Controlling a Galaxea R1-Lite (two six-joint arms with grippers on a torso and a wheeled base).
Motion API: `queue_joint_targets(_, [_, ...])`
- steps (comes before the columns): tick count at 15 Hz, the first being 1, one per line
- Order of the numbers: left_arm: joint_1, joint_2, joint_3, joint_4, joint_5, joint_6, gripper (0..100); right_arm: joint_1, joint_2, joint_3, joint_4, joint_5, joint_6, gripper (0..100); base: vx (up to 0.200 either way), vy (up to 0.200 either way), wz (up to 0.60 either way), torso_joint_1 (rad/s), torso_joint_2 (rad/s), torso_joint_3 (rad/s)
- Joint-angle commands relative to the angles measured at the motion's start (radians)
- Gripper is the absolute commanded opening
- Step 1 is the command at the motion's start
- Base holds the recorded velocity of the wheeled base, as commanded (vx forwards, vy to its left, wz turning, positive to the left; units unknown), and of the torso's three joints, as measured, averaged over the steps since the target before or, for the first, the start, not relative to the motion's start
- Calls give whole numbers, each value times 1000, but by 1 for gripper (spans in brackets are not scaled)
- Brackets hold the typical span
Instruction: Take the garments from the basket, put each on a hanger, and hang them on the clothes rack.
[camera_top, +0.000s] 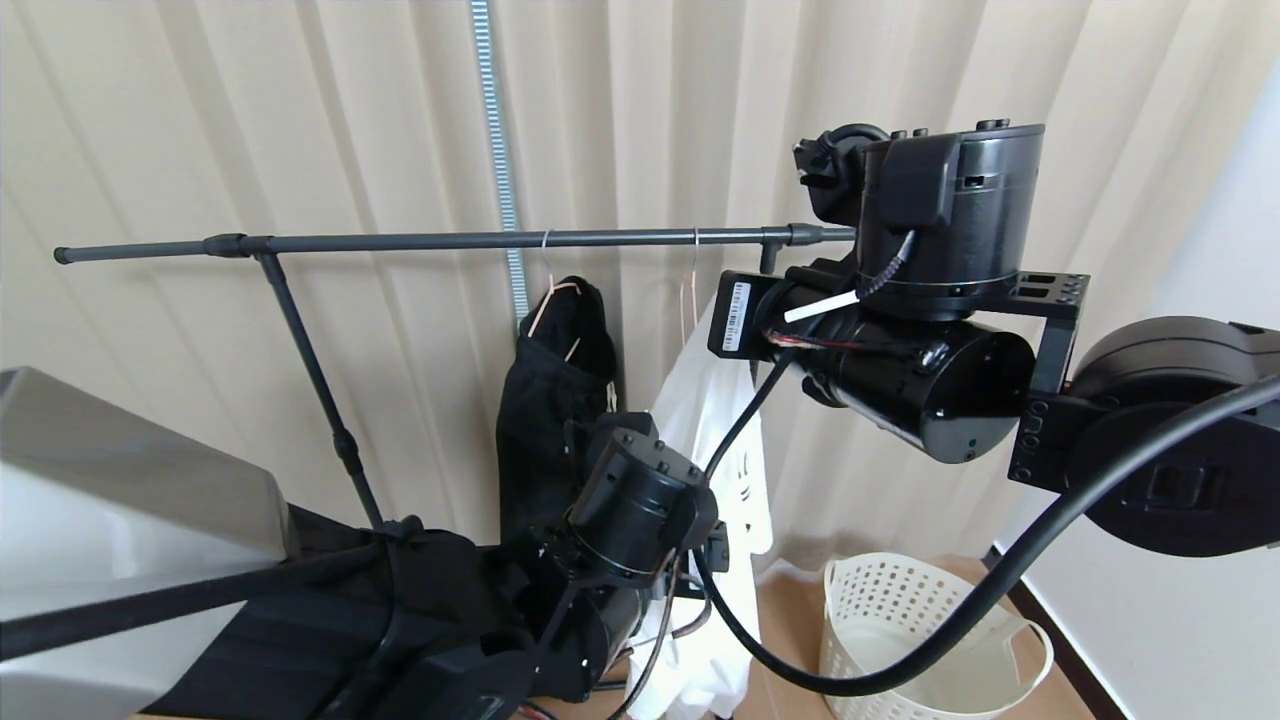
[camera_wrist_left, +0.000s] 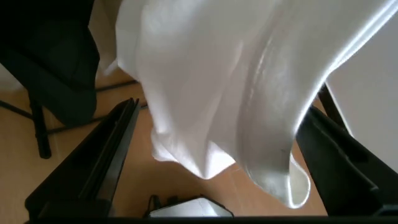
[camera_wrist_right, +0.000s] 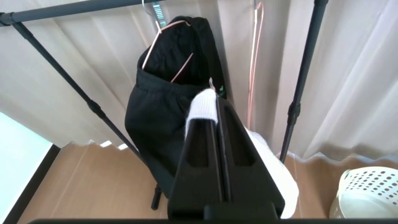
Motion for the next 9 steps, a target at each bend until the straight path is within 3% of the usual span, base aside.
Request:
queue_joint_targets(1, [23,-13,-6,-16,-1,9,100,-1,0,0,0,0,0,0,0,0,0,0,0,0])
queue_joint_targets(9, [48,-8,11,-39,-2,28,100,-1,2,-1,0,0,0,0,0,0,0,0,0,0])
